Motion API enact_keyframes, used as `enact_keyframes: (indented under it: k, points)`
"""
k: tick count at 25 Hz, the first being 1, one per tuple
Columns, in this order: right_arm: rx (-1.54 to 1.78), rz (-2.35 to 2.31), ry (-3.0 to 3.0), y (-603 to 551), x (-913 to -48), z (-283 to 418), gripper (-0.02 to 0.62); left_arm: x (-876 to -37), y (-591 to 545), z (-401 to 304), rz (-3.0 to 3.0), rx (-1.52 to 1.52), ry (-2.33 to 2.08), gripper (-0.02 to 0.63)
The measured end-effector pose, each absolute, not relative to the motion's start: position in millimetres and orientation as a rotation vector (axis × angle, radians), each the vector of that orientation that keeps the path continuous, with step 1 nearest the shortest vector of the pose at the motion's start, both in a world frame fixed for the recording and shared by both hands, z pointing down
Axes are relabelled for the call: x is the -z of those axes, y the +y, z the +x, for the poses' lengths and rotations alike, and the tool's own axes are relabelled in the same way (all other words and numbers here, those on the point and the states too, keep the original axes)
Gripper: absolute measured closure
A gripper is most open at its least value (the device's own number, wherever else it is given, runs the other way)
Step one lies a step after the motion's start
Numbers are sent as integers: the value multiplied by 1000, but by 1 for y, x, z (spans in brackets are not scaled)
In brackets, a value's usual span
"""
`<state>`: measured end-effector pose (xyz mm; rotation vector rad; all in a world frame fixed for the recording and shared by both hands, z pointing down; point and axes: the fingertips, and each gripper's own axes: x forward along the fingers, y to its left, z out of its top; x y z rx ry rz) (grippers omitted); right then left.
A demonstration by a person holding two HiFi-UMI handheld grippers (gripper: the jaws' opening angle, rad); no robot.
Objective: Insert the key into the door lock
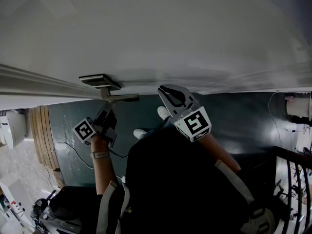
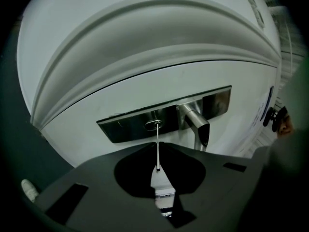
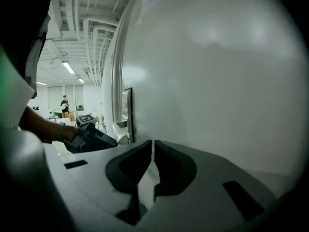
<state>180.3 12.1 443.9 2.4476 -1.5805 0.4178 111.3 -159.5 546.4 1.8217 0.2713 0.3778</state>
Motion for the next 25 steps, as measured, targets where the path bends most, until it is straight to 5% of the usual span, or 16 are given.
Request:
enact_keyframes:
  k: [25]
  points:
    - [-416, 2448, -1565, 8, -444, 172, 568, -546, -164, 116, 1680, -397, 378, 578]
